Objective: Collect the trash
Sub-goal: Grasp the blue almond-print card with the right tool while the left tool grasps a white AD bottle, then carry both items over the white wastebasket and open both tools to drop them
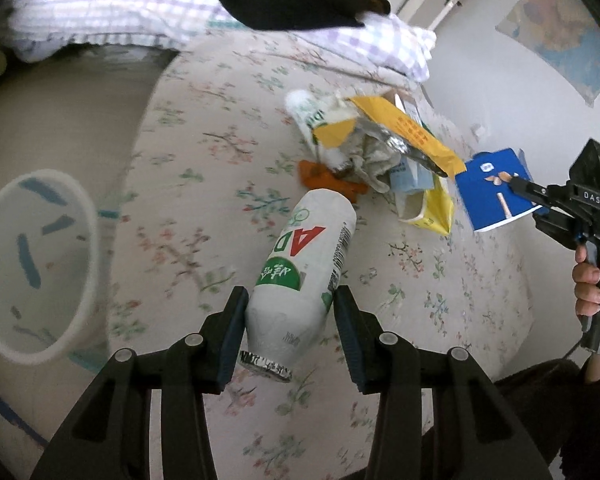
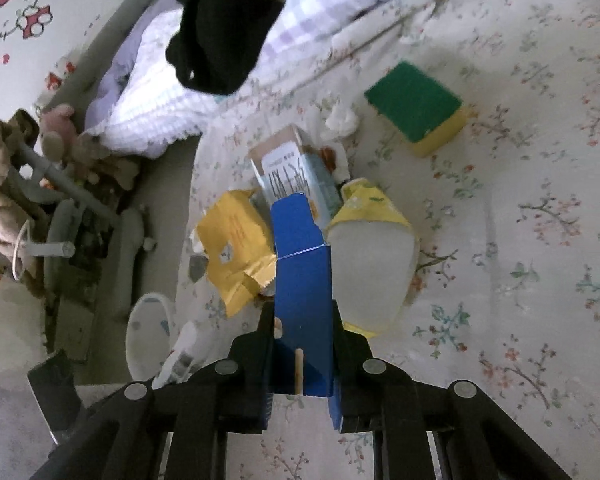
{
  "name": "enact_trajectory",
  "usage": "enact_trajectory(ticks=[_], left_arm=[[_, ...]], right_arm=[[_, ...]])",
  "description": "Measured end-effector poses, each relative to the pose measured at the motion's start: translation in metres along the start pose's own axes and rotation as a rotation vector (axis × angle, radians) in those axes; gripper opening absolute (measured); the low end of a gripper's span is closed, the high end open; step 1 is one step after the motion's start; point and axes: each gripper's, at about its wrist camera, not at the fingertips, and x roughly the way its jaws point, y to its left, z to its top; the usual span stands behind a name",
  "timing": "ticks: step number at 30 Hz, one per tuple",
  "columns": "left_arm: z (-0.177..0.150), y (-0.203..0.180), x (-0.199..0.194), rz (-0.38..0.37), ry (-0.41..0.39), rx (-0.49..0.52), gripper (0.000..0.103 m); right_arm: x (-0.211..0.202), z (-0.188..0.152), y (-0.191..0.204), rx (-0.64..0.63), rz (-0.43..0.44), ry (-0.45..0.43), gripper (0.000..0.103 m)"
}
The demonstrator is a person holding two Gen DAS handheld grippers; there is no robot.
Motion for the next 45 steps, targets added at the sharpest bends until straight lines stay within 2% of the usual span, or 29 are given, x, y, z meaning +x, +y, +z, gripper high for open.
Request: enact_trajectory(ticks=[7,12,15,20,25,30,33,35,36,37,42,45], left_arm=[[-0.017,0.043,-0.041,0.033,-0.072,-0.081,0.046],[-0.028,0.081,-0.066,0.065,-0.122,-0.163,0.046],[-0.034,0.101,-0.078,0.082,-0.146,-0.209,0.046],[-0.042,0.135,-0.087,0.107,-0.179,-0.299,0.046],[-0.044,0.165,-0.08,0.141,-0.191,-0.381,0.046],[-0.036,0.178,-0.068,0.166,-0.208,-0.383,0.046],[-0.031,0.183,-0.061,0.212,-0.2,-0.368,0.048],[-0.029,0.19,-0.056,0.255,-0.161,-0.386,0.062],[-0.029,0.192,-0.056,0.283,-0.145,-0.402,0.076],[-0.031,0.195,-0.058,0.32,-0.15,-0.413,0.083],[-0.041,0.205,-0.077,0.436,-0.183,-0.381,0.091],[-0.049,0.21,-0.084,0.482,-0.177,-0.376,0.092]], right_arm=[[-0.024,0.0,0.008,0.02,0.024,-0.081,0.018],[-0.023,0.0,0.033,-0.013,0.056,-0.102,0.018],[-0.008,-0.001,0.057,-0.041,0.079,-0.084,0.018],[0.044,-0.012,0.109,-0.109,0.1,0.004,0.018],[0.087,-0.025,0.155,-0.183,0.116,0.059,0.018],[0.144,-0.044,0.187,-0.22,0.113,0.147,0.018],[0.168,-0.052,0.199,-0.241,0.115,0.184,0.018],[0.187,-0.057,0.21,-0.255,0.12,0.206,0.018],[0.191,-0.058,0.213,-0.257,0.122,0.211,0.018],[0.199,-0.06,0.217,-0.261,0.125,0.221,0.018],[0.227,-0.068,0.232,-0.276,0.126,0.253,0.018],[0.244,-0.073,0.24,-0.295,0.117,0.277,0.018]])
